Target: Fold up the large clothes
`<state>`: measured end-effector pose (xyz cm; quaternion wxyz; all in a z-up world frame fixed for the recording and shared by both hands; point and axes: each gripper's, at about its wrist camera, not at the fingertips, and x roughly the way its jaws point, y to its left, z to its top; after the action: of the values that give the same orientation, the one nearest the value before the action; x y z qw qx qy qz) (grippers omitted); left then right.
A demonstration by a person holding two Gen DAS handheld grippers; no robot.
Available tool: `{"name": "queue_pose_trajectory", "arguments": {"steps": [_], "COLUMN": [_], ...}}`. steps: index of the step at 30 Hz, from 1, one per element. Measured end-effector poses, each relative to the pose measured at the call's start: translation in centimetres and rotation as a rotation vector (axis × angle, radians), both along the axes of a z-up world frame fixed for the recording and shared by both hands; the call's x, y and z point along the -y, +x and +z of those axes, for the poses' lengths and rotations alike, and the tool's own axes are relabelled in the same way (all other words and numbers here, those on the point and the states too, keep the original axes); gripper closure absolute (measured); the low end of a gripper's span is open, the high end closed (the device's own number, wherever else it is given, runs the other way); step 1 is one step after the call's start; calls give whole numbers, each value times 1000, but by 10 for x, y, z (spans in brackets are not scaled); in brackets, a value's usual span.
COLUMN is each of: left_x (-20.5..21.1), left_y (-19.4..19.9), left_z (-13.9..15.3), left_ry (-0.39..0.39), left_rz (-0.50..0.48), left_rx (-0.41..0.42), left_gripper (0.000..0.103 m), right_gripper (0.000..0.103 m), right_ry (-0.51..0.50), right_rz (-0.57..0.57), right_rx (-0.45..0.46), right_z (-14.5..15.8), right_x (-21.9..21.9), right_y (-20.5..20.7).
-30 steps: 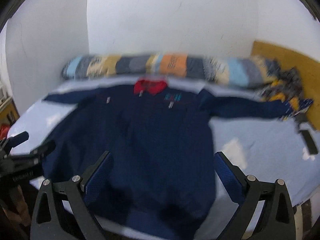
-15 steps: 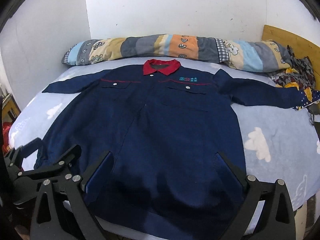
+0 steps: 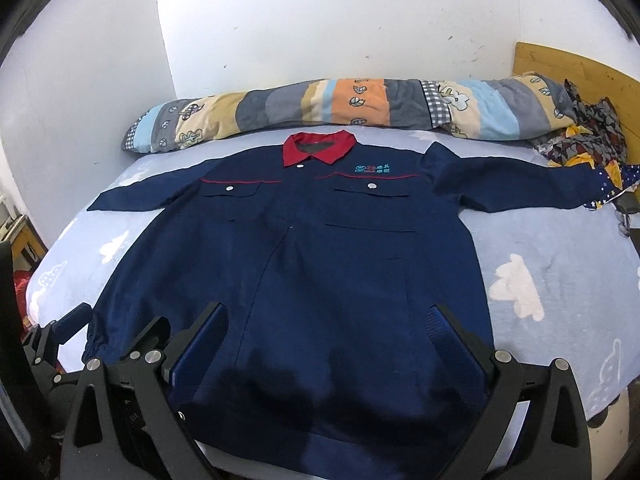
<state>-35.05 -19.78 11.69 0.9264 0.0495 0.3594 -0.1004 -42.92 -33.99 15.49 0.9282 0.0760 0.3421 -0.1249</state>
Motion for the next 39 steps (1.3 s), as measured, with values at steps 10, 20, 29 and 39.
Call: {"name": "queue_pose_trajectory", "arguments": {"steps": [10,20,29,39], "left_x": [-10,-65,-93,-87], "left_y": [2,26,35,37], "left_z": [1,-17,-29,-28], "left_ry": [27,0,-102,-83], "left_rz": [1,39,101,52], "left_rx": [9,-84,-186,-179], "left_gripper": [0,0,0,0], "right_gripper": [2,12,32,90], "right_ry": [-8,272,591,387], "right_rz": [-34,-135,-157,-69], "right_rx": [-18,-116,-195,-346], "right_z": [-1,-34,-87,-111], "right_x": [15,114,156,114], "right_y": [-7,-46,-87,-62]}}
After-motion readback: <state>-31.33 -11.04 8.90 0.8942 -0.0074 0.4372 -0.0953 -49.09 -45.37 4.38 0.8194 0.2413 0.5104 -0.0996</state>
